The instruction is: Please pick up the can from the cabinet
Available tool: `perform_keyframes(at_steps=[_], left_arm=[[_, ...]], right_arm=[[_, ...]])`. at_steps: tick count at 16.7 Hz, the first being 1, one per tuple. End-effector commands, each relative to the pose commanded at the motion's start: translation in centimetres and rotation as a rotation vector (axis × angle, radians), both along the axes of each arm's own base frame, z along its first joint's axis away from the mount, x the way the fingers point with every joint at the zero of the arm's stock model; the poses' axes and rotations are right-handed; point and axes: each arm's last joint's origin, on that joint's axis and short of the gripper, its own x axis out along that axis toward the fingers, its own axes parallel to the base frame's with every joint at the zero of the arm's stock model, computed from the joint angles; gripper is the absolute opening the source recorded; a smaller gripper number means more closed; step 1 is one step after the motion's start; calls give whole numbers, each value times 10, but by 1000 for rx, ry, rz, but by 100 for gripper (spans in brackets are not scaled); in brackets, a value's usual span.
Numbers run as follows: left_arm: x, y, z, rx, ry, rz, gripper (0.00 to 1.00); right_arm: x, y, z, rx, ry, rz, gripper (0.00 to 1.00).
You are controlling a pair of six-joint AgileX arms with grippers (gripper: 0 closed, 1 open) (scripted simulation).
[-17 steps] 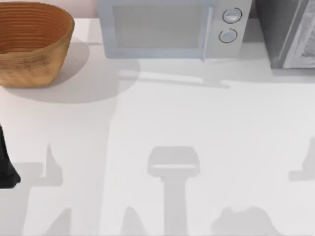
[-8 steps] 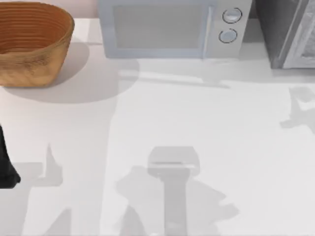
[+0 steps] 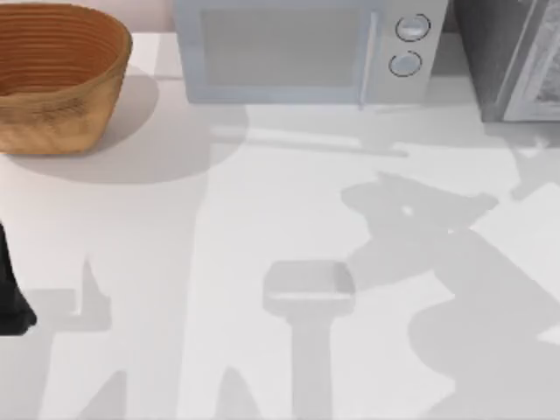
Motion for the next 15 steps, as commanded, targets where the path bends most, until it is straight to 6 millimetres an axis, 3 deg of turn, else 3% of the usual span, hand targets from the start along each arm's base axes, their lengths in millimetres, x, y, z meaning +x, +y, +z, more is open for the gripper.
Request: perform_keyframes(at_steps=[4,7,9,15], left_arm=[[0,0,0,0,0,0,100],[0,0,0,0,0,0,100],[0,0,0,0,0,0,100],[0,0,0,0,0,0,100]], right_arm=[[17,-9,-74,38,115,124,0],[16,-13,-108,65,174,166,0],[15,-14,-118,73,192,174,0],[15,-11,-119,77,200,179,0]])
